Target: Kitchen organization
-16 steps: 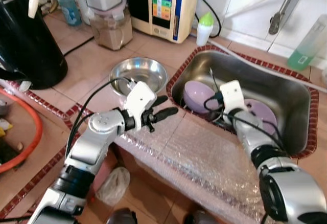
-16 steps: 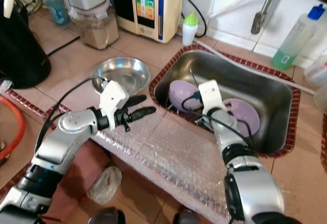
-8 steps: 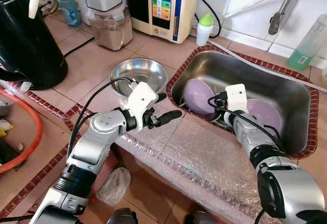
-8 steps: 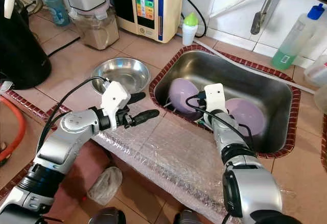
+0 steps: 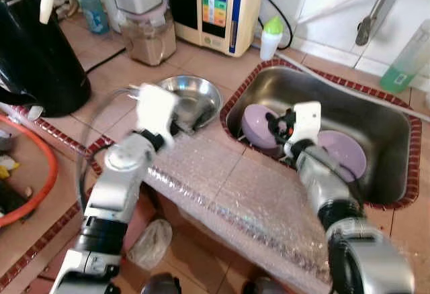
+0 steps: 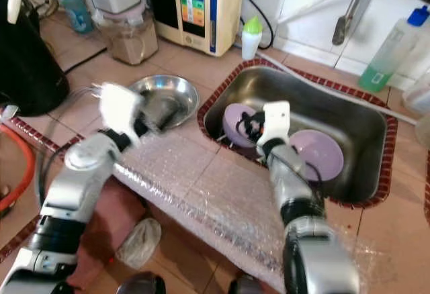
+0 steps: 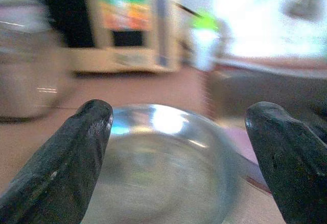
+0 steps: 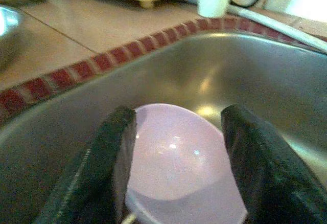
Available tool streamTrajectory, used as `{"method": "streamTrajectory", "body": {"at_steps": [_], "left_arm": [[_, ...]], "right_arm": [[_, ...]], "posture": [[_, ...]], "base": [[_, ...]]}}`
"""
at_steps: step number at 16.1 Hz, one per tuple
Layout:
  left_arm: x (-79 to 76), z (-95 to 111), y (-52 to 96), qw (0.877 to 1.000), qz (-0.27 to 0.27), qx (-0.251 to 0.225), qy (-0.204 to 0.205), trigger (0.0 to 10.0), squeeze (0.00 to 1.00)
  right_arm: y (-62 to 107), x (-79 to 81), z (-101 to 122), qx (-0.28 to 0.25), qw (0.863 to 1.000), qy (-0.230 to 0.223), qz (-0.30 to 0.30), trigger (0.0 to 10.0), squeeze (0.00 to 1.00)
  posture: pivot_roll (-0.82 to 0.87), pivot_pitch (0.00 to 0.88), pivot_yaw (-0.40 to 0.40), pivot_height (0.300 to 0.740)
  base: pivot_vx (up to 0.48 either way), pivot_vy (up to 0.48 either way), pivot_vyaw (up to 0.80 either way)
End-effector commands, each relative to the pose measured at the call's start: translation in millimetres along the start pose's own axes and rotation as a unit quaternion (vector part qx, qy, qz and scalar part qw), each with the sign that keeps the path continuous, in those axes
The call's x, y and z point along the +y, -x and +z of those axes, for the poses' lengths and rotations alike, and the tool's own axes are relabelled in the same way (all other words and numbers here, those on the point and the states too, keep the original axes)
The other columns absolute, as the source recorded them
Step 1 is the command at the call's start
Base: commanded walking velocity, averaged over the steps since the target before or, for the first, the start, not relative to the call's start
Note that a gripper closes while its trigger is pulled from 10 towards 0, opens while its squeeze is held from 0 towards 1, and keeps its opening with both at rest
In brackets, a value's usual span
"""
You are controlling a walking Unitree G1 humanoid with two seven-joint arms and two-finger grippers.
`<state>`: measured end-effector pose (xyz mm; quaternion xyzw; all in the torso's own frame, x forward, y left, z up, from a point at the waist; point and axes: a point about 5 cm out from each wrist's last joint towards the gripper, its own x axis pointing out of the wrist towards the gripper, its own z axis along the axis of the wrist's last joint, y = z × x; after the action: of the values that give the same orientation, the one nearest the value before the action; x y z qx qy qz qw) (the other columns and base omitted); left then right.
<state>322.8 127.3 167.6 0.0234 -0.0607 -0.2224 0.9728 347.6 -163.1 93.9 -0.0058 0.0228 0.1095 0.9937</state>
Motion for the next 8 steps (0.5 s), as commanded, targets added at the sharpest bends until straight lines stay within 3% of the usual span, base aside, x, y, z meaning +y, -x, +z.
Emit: {"method": "streamTrajectory", "body": {"at_steps": [1, 3, 4, 7, 8], "left_arm": [[13.4, 4.1, 3.9, 0.998, 0.065, -0.018, 0.006, 10.0, 1.0], [36.0, -2.9, 9.6, 0.988, 0.151, -0.005, 0.012, 10.0, 1.0], [45.9, -7.8, 12.2, 0.983, 0.183, 0.008, 0.017, 10.0, 1.0], [68.6, -19.3, 14.6, 0.967, 0.246, 0.041, 0.055, 10.0, 1.0], [72.0, -22.7, 12.3, 0.962, 0.253, 0.048, 0.086, 10.0, 0.54]], "right_arm": [[2.1, 3.9, 9.4, -0.032, 0.999, 0.007, 0.008, 10.0, 1.0], [8.7, 12.3, 13.5, -0.051, 0.998, 0.004, 0.023, 10.0, 1.0], [13.0, 17.2, 16.5, -0.06, 0.997, 0.003, 0.038, 10.0, 0.0], [26.6, 28.5, 20.7, -0.073, 0.995, 0.01, 0.065, 10.0, 0.0], [30.1, 31.3, 20.4, -0.073, 0.994, 0.019, 0.076, 10.0, 0.0]], "posture": [[0.05, 0.029, 0.002, 0.74], [0.05, 0.03, 0.003, 0.74], [0.04, 0.03, 0.006, 0.74], [0.02, 0.033, 0.011, 0.74], [0.02, 0.034, 0.015, 0.74]], "base": [[0.0, 0.0, 0.0], [0.0, 0.0, 0.0], [0.0, 0.0, 0.0], [0.0, 0.0, 0.0], [0.0, 0.0, 0.0]]}}
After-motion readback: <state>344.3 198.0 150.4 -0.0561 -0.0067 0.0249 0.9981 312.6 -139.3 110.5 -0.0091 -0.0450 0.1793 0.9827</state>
